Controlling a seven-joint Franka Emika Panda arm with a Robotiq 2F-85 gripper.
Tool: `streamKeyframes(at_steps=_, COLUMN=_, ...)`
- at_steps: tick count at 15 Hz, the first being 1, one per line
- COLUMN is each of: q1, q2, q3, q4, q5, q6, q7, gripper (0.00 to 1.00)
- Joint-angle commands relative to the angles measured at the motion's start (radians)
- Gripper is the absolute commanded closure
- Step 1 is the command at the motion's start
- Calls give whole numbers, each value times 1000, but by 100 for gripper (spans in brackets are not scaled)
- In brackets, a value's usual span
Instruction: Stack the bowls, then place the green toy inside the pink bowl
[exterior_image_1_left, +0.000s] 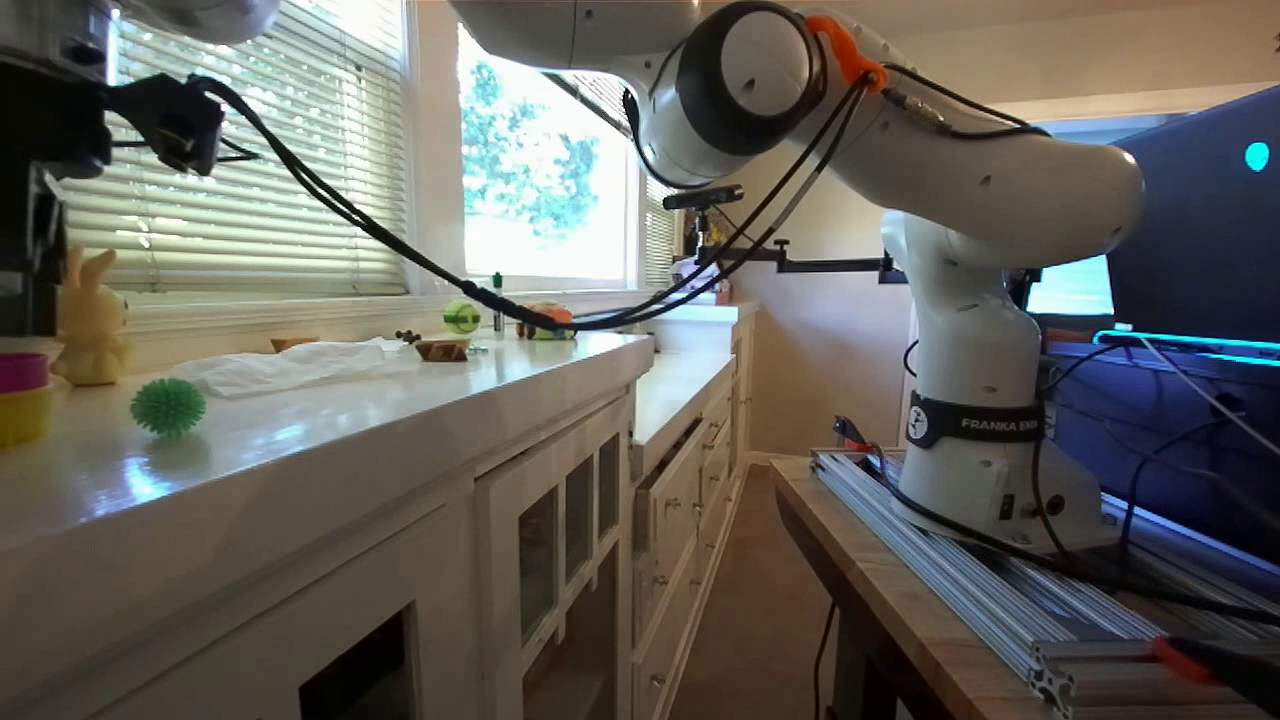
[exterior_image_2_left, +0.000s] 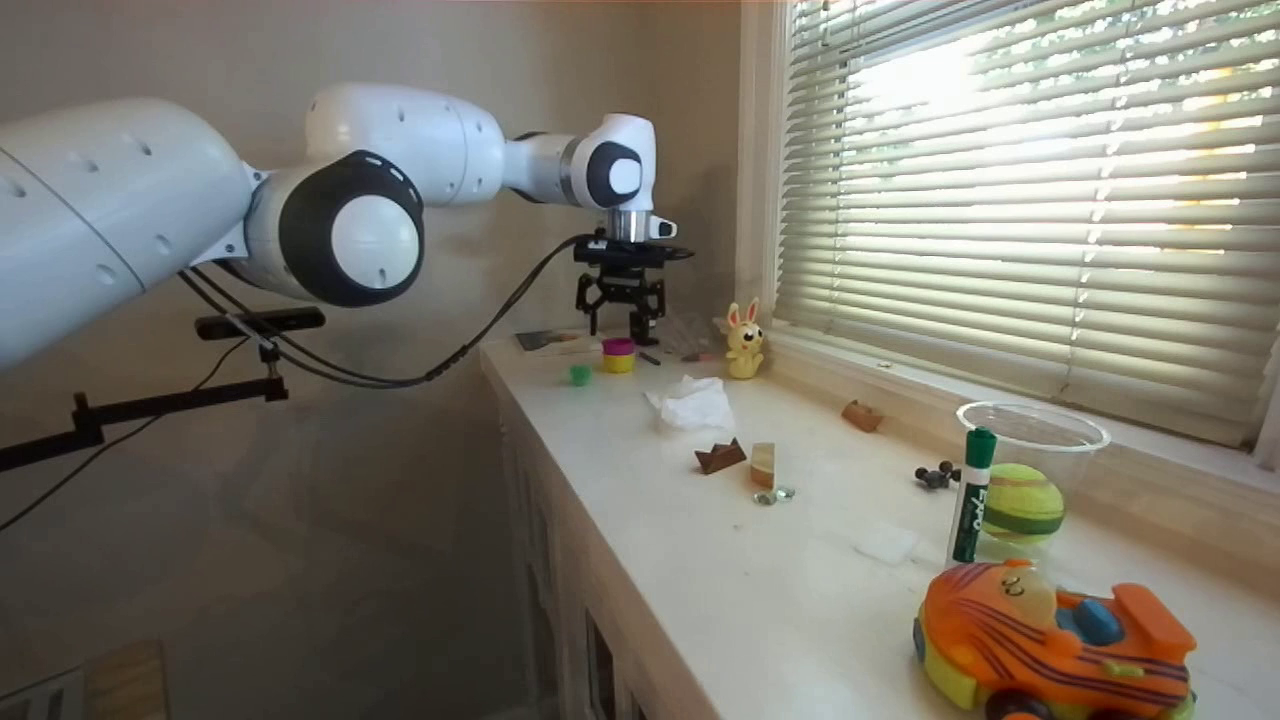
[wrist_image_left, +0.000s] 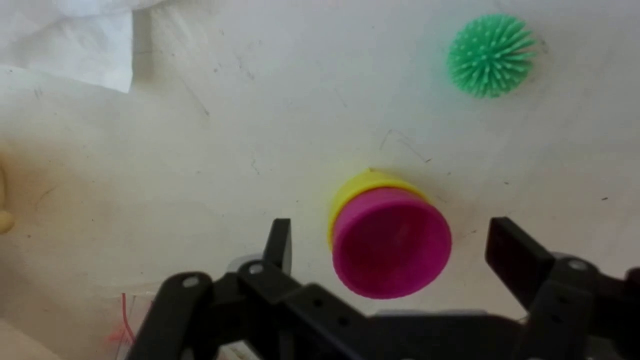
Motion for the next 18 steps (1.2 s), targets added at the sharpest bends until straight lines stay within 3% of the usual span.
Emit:
streamKeyframes(at_steps=1, q1=7, q2=-7, q3=-31, q4=4, q5=-4, q6=11, q7=168, gripper=0)
streamKeyframes(at_steps=8, q1=42, q2=-27, q3=-47, q4=-4, q5=11, q6=-32, q7=520, gripper=0)
streamKeyframes(at_steps=12, q1=73, q2=-40, q3=-44, q4=-3, q5=8, q6=-45, q7=651, gripper=0)
streamKeyframes(at_steps=13, q1=91, q2=-45, q3=-69, q4=-2, q5=-20, q6=-48, q7=700, gripper=0)
streamKeyframes(at_steps=14, q1=69, q2=-21, q3=-44, q4=1, q5=0, q6=-19, q7=625, gripper=0)
streamKeyframes(at_steps=18, q1=85, q2=-31, q3=-62, q4=1, q5=0, q6=-26, q7=675, gripper=0)
